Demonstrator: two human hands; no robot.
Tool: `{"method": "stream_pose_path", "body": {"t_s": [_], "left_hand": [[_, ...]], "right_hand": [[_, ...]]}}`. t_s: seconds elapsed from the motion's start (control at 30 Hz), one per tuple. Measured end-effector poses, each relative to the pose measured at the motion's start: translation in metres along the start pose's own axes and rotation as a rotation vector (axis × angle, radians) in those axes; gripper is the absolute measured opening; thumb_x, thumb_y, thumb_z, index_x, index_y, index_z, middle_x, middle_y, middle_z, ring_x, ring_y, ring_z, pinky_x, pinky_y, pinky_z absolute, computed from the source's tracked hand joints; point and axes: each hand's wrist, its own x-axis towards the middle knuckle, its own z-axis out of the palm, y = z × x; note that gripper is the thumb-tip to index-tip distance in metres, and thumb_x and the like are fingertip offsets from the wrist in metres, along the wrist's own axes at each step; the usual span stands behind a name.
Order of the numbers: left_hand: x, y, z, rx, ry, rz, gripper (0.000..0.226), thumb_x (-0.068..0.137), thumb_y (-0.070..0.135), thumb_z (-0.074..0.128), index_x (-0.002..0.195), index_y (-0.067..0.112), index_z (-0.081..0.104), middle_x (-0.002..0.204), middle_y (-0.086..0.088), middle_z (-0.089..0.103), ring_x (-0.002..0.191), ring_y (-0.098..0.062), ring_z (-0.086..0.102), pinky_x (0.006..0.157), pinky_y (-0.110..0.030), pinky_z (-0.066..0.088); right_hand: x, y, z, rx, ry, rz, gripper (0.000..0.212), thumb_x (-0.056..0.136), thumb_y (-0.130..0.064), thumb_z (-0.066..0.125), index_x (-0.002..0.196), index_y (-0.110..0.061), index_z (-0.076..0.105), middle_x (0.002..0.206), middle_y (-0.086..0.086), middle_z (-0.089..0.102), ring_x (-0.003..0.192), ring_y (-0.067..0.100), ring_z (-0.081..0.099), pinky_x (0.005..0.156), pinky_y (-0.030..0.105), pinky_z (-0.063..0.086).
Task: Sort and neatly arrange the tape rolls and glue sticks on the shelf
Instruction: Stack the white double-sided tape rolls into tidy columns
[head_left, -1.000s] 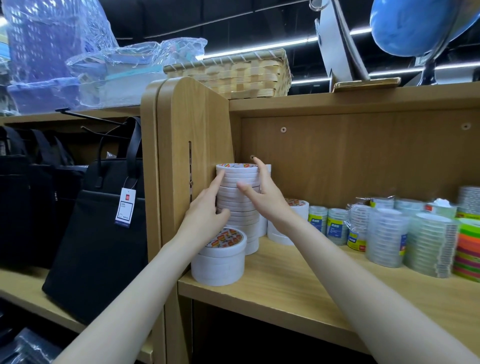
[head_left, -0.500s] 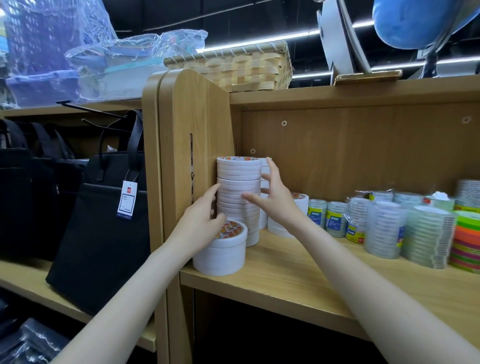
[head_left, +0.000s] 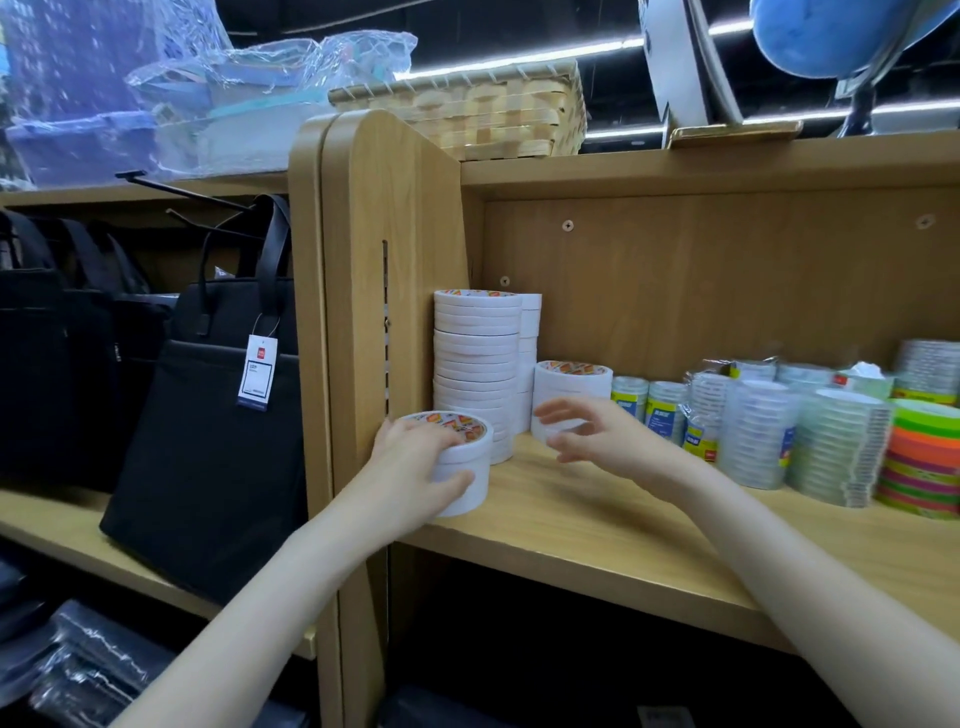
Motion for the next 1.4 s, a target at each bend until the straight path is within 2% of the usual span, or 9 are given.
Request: {"method": "stream_pose_path", "body": {"t_s": [0.17,0.33,0.43,0.53,0.73,0.83,1.0,1.17,1.4], "left_hand": [[0.002,0.015,0.002,-0.150,0.054,0.139,0.026,0.088,0.020,0.059,0.110,0.008,0.065,0.116,-0.002,0.062,0.115,-0.017,0.047,0.082,-0.017,0.026],[0.011,0.021,0.015,-0.418,0.104,0.180,0.032,0.080,0.012,0.068,0.109,0.024,0.062,0.123,0.010,0.051,0.112,0.004,0.041,0.087,-0.005,0.028],[0.023,0.029,0.024,-0.559,0.122,0.166,0.037,0.078,0.010,0.070,0.110,0.026,0.060,0.129,0.008,0.047,0.116,0.001,0.041,0.086,-0.001,0.030],[0.030,0.035,0.032,-0.559,0.156,0.152,0.048,0.077,0.009,0.070,0.119,0.022,0.052,0.129,0.008,0.043,0.120,-0.005,0.041,0.087,0.002,0.028],[0.021,0.028,0.044,-0.589,0.229,-0.164,0.080,0.072,0.032,0.077,0.137,0.016,0.034,0.128,0.002,0.049,0.116,-0.014,0.050,0.099,-0.028,0.040],[0.022,0.025,0.039,-0.675,0.164,-0.208,0.061,0.074,0.029,0.076,0.126,0.014,0.047,0.116,0.002,0.057,0.103,-0.012,0.058,0.090,-0.027,0.047],[0.039,0.030,0.047,-0.708,0.186,-0.206,0.039,0.079,0.015,0.072,0.114,0.007,0.056,0.105,-0.002,0.061,0.092,-0.012,0.060,0.080,-0.023,0.051],[0.060,0.033,0.062,-0.620,0.208,-0.208,0.038,0.075,0.005,0.073,0.107,0.008,0.053,0.101,-0.011,0.064,0.085,-0.018,0.061,0.088,-0.037,0.050],[0.056,0.026,0.058,-0.495,0.282,-0.153,0.026,0.081,0.008,0.066,0.105,0.012,0.056,0.092,0.000,0.063,0.072,-0.008,0.058,0.073,-0.017,0.044]], "right_hand": [[-0.013,-0.001,-0.001,-0.005,-0.133,0.013,0.039,0.088,-0.009,0.060,0.124,-0.018,0.051,0.125,0.002,0.054,0.092,0.017,0.060,0.076,0.021,0.050],[-0.020,-0.003,-0.003,0.044,-0.201,-0.004,0.058,0.079,-0.017,0.073,0.130,-0.022,0.045,0.130,-0.005,0.051,0.105,0.014,0.063,0.086,0.024,0.051],[-0.027,-0.001,-0.009,0.074,-0.117,0.058,0.072,0.077,-0.022,0.075,0.137,-0.024,0.035,0.128,-0.006,0.049,0.103,0.011,0.062,0.084,0.021,0.050],[-0.029,0.006,-0.017,0.161,-0.075,0.103,0.074,0.076,-0.025,0.075,0.138,-0.023,0.035,0.127,-0.004,0.051,0.102,0.014,0.063,0.092,0.034,0.051],[-0.025,0.004,-0.017,0.181,-0.020,0.093,0.060,0.079,-0.032,0.070,0.132,-0.019,0.045,0.126,-0.004,0.048,0.102,0.002,0.055,0.082,0.030,0.056],[-0.022,0.006,-0.015,0.179,-0.018,0.106,0.060,0.081,-0.033,0.069,0.134,-0.020,0.043,0.126,-0.006,0.046,0.099,-0.001,0.053,0.074,0.021,0.055],[-0.014,0.015,-0.025,0.226,0.090,0.165,0.063,0.080,-0.023,0.072,0.134,-0.010,0.042,0.125,0.002,0.047,0.110,0.013,0.054,0.078,0.031,0.057],[-0.008,0.029,-0.025,0.107,0.214,0.170,0.063,0.077,-0.025,0.074,0.130,-0.006,0.046,0.119,0.007,0.056,0.111,0.019,0.056,0.082,0.035,0.056],[-0.001,0.023,-0.009,-0.110,0.245,0.195,0.066,0.070,-0.042,0.077,0.123,-0.013,0.049,0.118,0.001,0.058,0.105,0.020,0.059,0.092,0.041,0.049]]}}
